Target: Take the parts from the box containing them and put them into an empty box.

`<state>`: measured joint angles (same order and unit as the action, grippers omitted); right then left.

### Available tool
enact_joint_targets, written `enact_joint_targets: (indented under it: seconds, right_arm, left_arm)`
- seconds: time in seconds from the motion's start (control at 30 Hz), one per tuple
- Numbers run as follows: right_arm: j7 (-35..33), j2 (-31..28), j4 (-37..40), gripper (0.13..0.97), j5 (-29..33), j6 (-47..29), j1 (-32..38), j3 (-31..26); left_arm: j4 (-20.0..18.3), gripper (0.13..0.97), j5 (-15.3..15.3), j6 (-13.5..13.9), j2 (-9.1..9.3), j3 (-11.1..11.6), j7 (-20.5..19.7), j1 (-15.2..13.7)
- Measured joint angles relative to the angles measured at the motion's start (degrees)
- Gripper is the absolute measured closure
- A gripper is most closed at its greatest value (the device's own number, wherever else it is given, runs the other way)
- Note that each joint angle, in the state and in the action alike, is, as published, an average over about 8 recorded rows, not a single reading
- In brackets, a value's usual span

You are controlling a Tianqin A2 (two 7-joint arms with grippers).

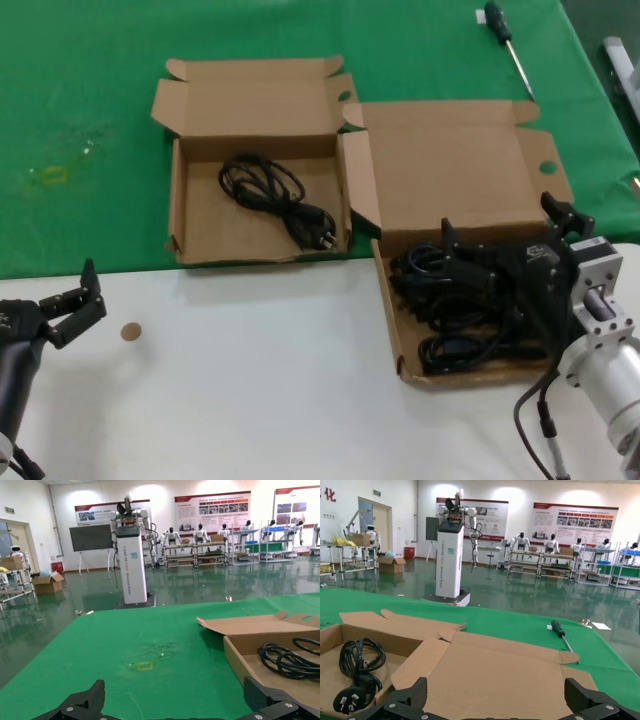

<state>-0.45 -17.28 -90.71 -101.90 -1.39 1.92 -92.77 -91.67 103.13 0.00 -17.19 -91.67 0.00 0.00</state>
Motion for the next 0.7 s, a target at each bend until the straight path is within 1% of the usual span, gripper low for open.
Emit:
enact_joint_targets:
  seconds: [0.7]
  right_arm:
    - [0.06, 0.01, -0.13, 0.129, -0.16, 0.19, -0.25, 0.15]
  left_arm:
    - [0.00, 0.132, 0.00, 0.00, 0.00, 0.00, 0.00, 0.00]
